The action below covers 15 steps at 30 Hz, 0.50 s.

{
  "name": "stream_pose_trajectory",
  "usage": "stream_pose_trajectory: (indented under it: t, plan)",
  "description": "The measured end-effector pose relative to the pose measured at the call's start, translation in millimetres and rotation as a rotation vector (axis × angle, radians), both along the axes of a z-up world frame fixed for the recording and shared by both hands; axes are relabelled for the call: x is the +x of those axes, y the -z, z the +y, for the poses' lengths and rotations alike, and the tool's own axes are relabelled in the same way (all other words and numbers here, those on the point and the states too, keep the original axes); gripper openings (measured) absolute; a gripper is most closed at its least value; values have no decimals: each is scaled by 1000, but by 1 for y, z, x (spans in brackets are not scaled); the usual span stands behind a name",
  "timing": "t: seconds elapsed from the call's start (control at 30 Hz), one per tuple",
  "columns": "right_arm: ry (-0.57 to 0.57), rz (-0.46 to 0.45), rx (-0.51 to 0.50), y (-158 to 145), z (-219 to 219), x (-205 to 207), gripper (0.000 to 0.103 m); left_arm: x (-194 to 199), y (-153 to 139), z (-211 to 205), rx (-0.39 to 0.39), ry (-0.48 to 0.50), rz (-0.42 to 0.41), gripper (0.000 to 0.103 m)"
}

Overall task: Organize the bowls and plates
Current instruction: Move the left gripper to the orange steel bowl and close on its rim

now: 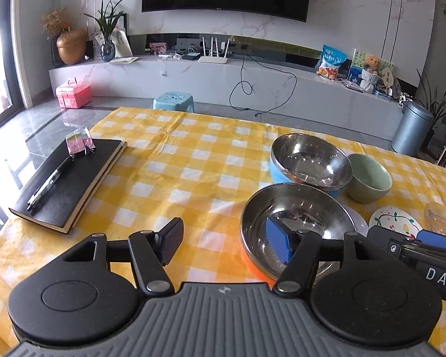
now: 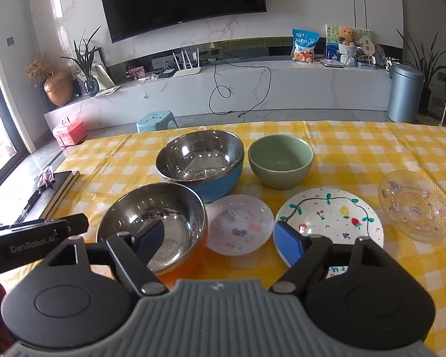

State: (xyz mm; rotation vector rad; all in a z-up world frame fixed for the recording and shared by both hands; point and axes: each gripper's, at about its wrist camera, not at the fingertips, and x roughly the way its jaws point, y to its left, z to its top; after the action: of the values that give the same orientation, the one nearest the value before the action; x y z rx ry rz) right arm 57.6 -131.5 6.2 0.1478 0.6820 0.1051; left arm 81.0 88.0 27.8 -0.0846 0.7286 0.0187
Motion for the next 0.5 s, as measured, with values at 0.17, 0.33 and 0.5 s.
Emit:
stream_pose_trajectory:
  t: [0.17, 0.33, 0.5]
  plan:
    - [-11, 32, 7, 6, 13, 18, 72, 16, 12, 5, -55, -27, 59, 68]
    - [-11, 94, 8, 23, 18, 33, 64, 29, 26, 6, -74, -28, 109, 61]
    - [-9, 137, 18, 36, 18, 45, 53, 40, 41, 0, -80, -19, 160, 53]
